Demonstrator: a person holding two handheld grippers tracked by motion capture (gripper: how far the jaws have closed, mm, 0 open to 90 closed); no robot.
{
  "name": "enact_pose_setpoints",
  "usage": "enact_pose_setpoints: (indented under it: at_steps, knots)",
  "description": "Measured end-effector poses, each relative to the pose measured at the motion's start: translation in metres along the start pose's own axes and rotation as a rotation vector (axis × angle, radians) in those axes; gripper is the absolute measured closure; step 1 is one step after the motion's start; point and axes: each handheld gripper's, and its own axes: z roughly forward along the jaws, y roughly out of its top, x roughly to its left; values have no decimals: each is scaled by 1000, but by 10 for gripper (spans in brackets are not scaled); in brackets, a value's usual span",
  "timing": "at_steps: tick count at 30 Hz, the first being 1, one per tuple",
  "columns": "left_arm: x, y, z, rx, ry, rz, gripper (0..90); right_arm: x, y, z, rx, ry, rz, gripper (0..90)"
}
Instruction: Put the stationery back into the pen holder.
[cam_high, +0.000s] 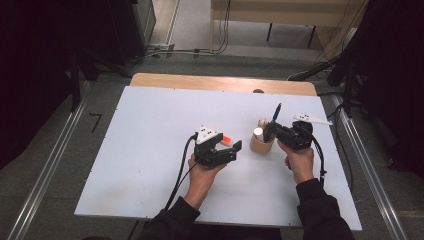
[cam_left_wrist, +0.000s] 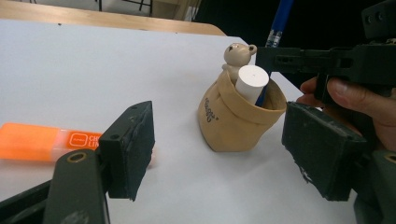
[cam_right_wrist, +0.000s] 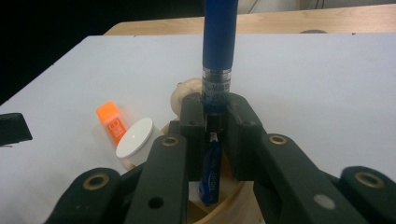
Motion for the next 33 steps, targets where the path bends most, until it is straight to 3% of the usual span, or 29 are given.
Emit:
enact_pose_setpoints:
  at_steps: [4,12,18,24,33]
  knots:
    - [1,-1,0,2,0,-3,260,1,-1,1,6,-4,-11,758]
    - [4,-2,-2,-1,2,-9,261,-1,0,-3,-9,2,2,658]
    - [9,-2,-5,-8,17,-21,260,-2,1,-12,-23,14,12,537]
    - [14,-2,-8,-13,35,-27,244,7,2,-23,-34,8,-12,379]
    - [21,0,-14,-27,76,-21,208,23,0,-30,-41,0,-61,248]
